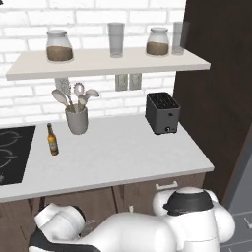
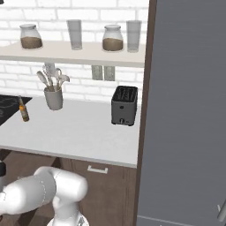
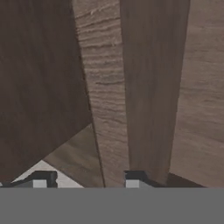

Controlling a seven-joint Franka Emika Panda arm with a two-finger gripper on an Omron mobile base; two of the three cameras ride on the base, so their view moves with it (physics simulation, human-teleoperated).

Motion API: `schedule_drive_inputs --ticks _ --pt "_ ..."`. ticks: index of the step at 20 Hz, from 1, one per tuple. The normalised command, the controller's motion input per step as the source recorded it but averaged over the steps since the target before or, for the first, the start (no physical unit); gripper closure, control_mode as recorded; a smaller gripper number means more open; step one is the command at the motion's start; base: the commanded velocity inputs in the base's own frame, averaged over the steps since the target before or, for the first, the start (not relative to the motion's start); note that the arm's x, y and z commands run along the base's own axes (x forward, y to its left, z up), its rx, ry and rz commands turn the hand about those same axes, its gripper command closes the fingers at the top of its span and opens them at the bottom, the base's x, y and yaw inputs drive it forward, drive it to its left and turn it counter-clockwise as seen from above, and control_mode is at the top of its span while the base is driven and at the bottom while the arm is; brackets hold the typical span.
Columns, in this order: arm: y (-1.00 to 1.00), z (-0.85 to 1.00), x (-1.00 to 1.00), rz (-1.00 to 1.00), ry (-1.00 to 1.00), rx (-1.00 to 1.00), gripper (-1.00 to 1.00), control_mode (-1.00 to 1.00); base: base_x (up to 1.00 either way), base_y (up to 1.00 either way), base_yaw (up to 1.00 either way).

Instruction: Pick the peeler from the drawer and place it on the counter.

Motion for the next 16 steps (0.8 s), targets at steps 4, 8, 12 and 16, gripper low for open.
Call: schedule_drive_inputs --ticks 4,8,12,16 --pt "-0.19 0.84 -0.28 -0.25 -0.2 0.08 -1.0 -1.0 0.0 0.0 0.0" --pt "-0.25 0.74 0.0 -0.26 -0.09 0.12 -1.0 -1.0 0.0 0.0 0.0" --pt "-0.3 0.47 0.0 -0.16 -0.01 0.1 -1.0 -1.0 0.0 0.0 0.0" --pt "-0.36 0.1 0.28 -0.28 0.0 0.02 -1.0 -1.0 0.0 0.0 0.0"
